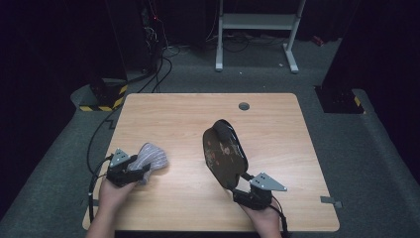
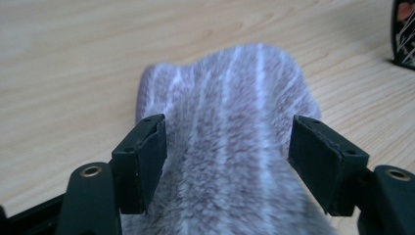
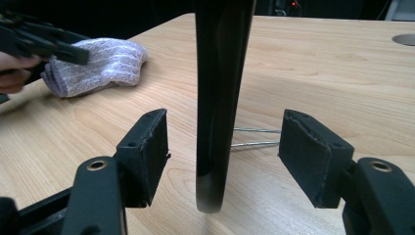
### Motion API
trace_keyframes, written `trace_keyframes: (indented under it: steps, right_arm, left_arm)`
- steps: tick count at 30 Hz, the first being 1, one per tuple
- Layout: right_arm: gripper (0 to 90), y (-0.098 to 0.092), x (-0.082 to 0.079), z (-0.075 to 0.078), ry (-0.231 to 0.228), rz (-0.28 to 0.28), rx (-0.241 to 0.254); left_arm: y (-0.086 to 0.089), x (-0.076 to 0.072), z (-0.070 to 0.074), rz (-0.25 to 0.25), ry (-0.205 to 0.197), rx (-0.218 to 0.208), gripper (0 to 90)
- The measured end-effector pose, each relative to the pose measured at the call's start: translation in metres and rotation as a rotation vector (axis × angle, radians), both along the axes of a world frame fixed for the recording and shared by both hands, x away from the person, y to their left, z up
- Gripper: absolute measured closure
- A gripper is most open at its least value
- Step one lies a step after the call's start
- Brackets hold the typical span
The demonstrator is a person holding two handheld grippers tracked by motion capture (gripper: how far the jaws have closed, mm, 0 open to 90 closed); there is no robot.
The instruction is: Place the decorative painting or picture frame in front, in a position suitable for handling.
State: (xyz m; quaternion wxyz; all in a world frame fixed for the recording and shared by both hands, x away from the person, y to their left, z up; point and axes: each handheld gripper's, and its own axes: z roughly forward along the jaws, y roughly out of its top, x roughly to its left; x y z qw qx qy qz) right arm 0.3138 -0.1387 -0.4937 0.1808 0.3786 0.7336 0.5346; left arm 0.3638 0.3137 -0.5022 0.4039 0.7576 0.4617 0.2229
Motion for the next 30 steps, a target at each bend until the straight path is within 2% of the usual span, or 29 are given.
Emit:
trace_keyframes:
  steps: [1, 3, 8, 11, 12, 16, 17, 23, 30]
  right_arm:
    - [34.8, 0.0, 0.0, 0.0, -0.001, 0.001, 0.002]
    - [35.5, -0.001, 0.001, 0.0, -0.002, 0.006, 0.003]
    - [36.1, -0.002, 0.002, -0.001, 0.003, 0.003, 0.007]
    - [36.0, -0.002, 0.002, -0.002, 0.007, 0.003, 0.008]
    - [35.9, -0.002, 0.002, -0.002, 0.008, 0.004, 0.007]
    - [35.8, -0.002, 0.002, -0.002, 0.006, 0.005, 0.007]
    - [35.8, -0.002, 0.003, -0.002, 0.006, 0.005, 0.006]
    - [35.5, -0.003, 0.004, -0.003, 0.003, 0.0, 0.002]
    - [42.1, -0.001, 0.002, -0.003, -0.024, 0.001, -0.014]
  left_arm:
    - [0.002, 0.004, -0.004, 0.001, 0.027, 0.002, 30.8]
    - [0.002, 0.005, -0.006, -0.001, 0.04, 0.01, 31.5]
    - [0.001, 0.011, -0.016, -0.019, 0.103, 0.039, 32.3]
    - [0.0, 0.01, -0.016, -0.018, 0.098, 0.055, 37.7]
    - [0.0, 0.009, -0.017, -0.018, 0.086, 0.081, 40.3]
    - [-0.001, 0.006, -0.019, -0.017, 0.066, 0.097, 46.8]
    - [-0.001, 0.006, -0.019, -0.022, 0.062, 0.098, 52.4]
    - [-0.002, 0.004, -0.019, -0.043, 0.044, 0.114, 62.0]
    - [-0.004, 0.0, -0.016, -0.048, 0.015, 0.124, 64.7]
